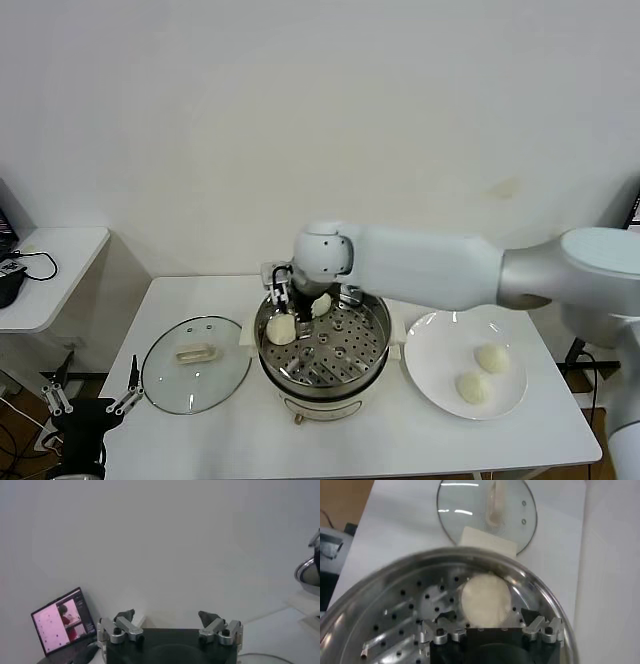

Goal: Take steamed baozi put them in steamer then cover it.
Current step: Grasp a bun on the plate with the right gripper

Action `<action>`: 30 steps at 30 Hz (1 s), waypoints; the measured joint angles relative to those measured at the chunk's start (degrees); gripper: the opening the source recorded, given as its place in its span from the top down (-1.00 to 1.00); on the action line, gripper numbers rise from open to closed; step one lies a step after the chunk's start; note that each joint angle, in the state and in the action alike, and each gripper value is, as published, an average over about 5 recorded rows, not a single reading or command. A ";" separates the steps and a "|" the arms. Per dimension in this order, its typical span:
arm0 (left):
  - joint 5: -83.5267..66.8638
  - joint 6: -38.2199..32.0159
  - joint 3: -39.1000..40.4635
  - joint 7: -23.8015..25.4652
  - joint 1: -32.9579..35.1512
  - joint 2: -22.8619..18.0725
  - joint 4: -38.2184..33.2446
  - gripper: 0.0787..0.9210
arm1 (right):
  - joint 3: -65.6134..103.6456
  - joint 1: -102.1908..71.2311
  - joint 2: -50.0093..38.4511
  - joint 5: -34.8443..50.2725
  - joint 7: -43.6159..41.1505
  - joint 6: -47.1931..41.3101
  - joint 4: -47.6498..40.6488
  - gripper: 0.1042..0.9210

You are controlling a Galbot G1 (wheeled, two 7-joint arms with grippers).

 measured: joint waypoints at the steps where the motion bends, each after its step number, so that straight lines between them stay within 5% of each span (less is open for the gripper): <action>1: 0.00 0.00 0.07 0.03 -0.05 0.02 -0.01 -0.77 | -0.09 0.86 -1.08 -0.47 -0.87 0.51 0.81 -0.76; 17: -0.11 0.24 0.91 0.29 -0.22 1.00 0.17 -0.77 | 0.97 7.81 -27.24 -10.88 -12.87 11.85 14.20 -0.76; 30: 0.11 0.36 1.71 0.52 -0.62 1.20 1.32 -0.77 | 11.29 -7.00 -45.67 -22.98 -15.87 19.68 17.93 -0.76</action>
